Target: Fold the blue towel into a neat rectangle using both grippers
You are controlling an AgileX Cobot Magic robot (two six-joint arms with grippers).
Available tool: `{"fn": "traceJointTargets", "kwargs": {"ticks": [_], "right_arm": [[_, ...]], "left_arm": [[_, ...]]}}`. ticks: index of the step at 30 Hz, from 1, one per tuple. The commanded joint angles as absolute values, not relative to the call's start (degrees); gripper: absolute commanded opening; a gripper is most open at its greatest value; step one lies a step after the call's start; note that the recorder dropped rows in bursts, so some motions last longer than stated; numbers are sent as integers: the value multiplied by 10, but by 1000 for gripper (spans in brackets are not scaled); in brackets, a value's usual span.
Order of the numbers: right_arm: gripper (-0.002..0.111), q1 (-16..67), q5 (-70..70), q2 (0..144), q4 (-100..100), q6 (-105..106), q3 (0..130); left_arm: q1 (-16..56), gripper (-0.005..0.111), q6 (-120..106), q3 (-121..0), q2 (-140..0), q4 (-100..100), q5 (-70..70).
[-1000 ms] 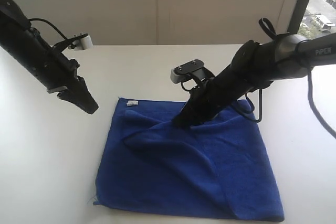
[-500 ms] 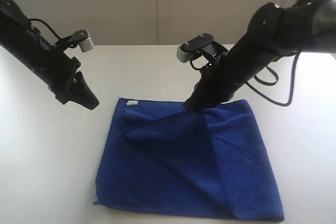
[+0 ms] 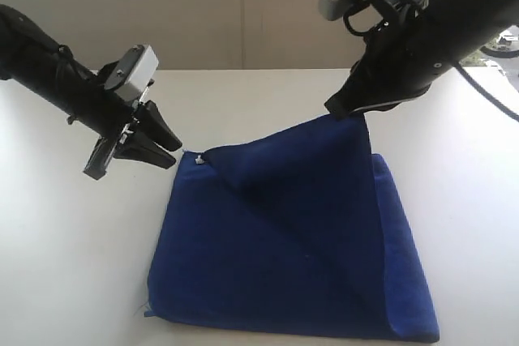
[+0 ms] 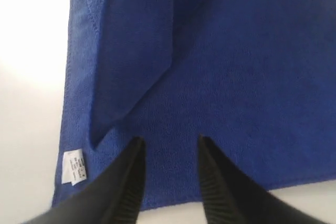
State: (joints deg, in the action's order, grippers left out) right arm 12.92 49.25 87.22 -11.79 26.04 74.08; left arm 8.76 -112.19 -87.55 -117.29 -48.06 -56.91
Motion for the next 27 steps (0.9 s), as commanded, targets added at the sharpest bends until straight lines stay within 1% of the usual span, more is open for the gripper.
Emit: {"fn": "traceJointTargets", "kwargs": {"ticks": [1,5,9,15,17,18,21,23,24,25,27], "right_arm": [[0,125,502,861,-114,254,742],[0,125,504,861,-114,254,742],[0,125,510,861,-114,254,742],[0,126,522,861,-129,254,742],[0,126,522,861,-129,254,742],[0,126,522,861,-129,254,742],[0,126,522,861,-129,254,742],[0,126,522,861,-129,254,742],[0,126,521,861,-129,254,739],[0,126,519,861,-129,254,738],[0,126,517,861,-129,254,734]], "left_arm": [[88,61,-1212,-874,-1208,-542,-541],[91,62,-1212,-874,-1237,-595,-530],[107,62,-1212,-874,-1255,-603,-467],[150,62,-1212,-874,-1265,-614,-372],[157,62,-1212,-874,-1266,-641,-376],[161,61,-1204,-874,-1266,-713,-380],[160,59,-1158,-874,-1266,-787,-382],[159,55,-1068,-874,-1261,-796,-348],[159,49,-990,-874,-1255,-778,-321],[158,45,-968,-874,-1253,-768,-314],[154,30,-928,-874,-1239,-742,-310]]}}
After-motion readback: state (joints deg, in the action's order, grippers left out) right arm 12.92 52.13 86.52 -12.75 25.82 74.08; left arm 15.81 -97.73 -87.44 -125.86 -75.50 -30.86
